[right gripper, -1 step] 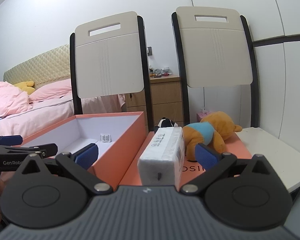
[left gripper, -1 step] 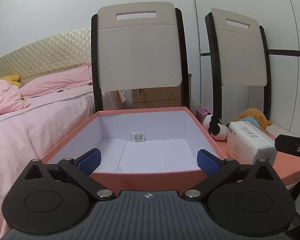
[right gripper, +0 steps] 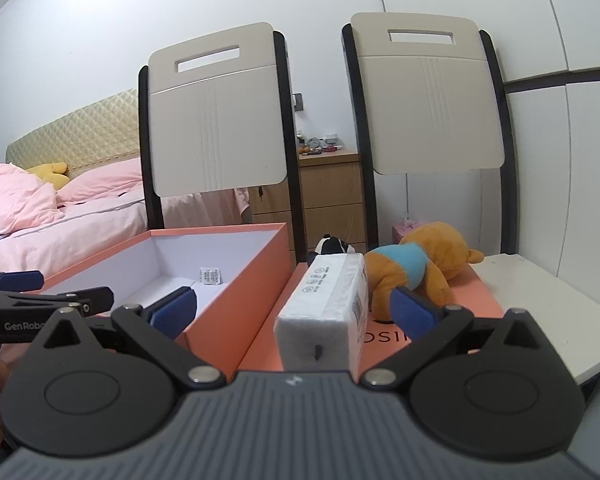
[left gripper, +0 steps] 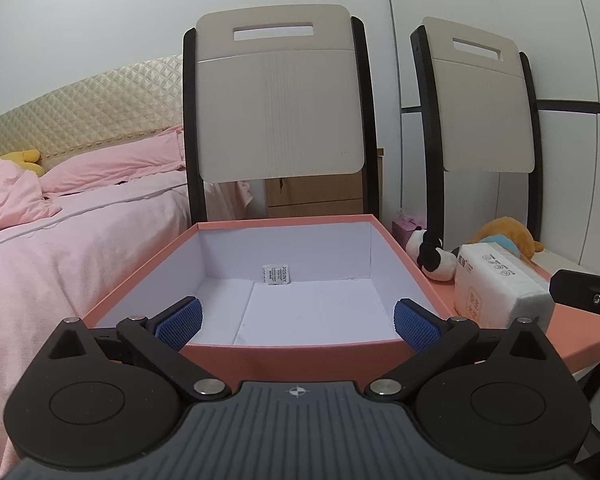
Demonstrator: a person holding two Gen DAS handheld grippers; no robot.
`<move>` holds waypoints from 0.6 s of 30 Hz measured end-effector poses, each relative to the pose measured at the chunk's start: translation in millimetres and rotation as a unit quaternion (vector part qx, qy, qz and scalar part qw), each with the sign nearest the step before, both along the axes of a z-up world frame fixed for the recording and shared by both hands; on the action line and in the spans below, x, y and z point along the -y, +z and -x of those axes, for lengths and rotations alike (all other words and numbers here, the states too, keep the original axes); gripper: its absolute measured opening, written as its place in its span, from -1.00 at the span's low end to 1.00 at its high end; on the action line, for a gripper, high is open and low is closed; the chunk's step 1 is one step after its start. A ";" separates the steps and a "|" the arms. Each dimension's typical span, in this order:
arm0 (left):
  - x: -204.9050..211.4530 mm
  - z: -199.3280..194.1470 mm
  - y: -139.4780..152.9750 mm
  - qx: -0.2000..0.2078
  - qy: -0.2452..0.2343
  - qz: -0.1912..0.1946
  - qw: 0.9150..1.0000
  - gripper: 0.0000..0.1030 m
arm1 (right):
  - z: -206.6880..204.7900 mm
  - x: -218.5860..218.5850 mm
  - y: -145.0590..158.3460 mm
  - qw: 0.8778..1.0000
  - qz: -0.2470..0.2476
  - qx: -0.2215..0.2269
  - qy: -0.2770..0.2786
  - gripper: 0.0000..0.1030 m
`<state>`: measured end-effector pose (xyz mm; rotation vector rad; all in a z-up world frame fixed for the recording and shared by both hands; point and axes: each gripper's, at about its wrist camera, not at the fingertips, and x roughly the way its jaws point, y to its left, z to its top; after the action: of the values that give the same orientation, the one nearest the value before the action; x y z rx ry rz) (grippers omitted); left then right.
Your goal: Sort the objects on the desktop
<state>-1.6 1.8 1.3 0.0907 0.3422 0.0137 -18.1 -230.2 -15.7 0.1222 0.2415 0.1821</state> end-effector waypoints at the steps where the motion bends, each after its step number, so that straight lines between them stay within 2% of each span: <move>1: -1.5 1.3 1.0 0.001 -0.001 0.004 1.000 1.00 | 0.4 -0.4 -0.4 1.000 -0.001 0.000 -0.001 1.00; 7: -9.4 8.0 6.9 0.008 -0.007 0.026 1.000 1.00 | 2.8 -3.0 -2.6 1.000 -0.004 0.002 -0.005 1.00; 10: -5.4 3.4 5.1 -0.003 -0.001 0.013 1.000 1.00 | -3.3 -6.2 -6.0 1.000 -0.007 0.005 -0.002 1.00; 13: -12.5 3.1 -0.5 0.002 0.002 0.023 1.000 1.00 | -6.3 -6.5 -9.3 1.000 -0.013 0.021 -0.005 1.00; 18: -14.4 2.6 -1.2 0.009 0.013 0.016 1.000 1.00 | -13.8 -2.6 -7.1 0.999 -0.042 0.029 -0.011 1.00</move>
<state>-4.2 16.3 0.1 0.0540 0.3258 0.0337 -4.3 -227.6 -22.7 0.2024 0.1749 0.1741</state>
